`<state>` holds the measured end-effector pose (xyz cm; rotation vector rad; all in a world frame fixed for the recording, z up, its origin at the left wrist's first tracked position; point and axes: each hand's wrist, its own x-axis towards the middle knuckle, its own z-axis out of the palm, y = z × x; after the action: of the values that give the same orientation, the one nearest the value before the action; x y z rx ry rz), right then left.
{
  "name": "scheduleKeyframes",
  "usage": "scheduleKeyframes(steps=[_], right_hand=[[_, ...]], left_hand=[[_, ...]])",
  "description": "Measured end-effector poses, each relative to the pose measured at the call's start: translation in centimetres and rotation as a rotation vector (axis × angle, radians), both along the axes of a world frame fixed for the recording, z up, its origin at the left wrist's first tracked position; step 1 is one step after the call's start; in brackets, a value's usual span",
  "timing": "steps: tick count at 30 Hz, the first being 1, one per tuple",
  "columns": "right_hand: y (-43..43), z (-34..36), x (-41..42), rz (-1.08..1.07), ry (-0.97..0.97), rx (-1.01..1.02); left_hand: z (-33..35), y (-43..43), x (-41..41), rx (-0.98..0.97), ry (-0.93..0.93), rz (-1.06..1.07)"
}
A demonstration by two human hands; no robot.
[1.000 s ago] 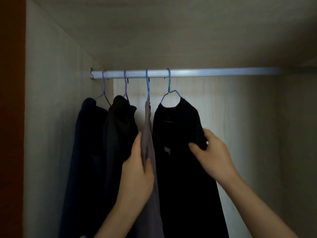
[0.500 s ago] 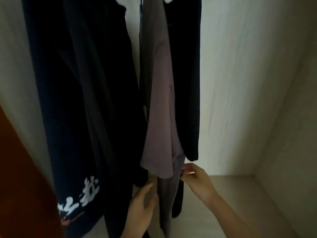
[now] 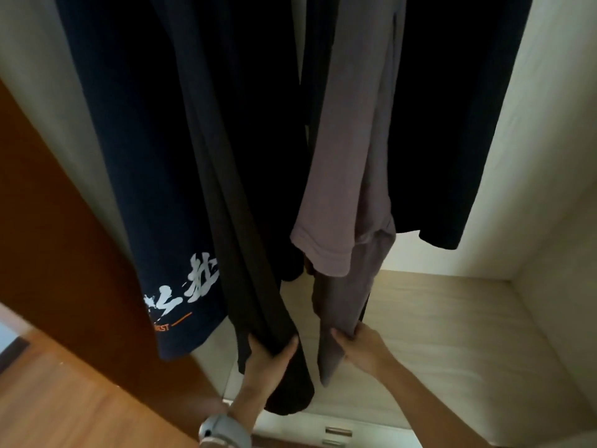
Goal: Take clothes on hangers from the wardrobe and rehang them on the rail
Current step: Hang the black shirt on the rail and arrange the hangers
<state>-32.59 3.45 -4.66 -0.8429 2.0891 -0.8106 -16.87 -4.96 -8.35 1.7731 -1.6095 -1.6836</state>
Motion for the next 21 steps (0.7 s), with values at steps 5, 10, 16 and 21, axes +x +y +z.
scheduleKeyframes(steps=[5, 10, 16, 21], right_hand=[[0.5, 1.5, -0.7, -0.089, 0.112, 0.011], [1.3, 1.4, -1.8, -0.181, 0.140, 0.049], [2.8, 1.1, -1.1, -0.271, 0.218, 0.089], [5.5, -1.0, 0.1, -0.427, 0.182, 0.054]], left_hand=[[2.2, -1.4, -2.8, -0.188, 0.088, 0.012], [2.0, -2.8, -4.3, -0.180, 0.228, -0.002], [1.1, -2.2, -4.1, -0.245, 0.126, -0.152], [0.1, -1.7, -2.5, -0.294, 0.077, -0.357]])
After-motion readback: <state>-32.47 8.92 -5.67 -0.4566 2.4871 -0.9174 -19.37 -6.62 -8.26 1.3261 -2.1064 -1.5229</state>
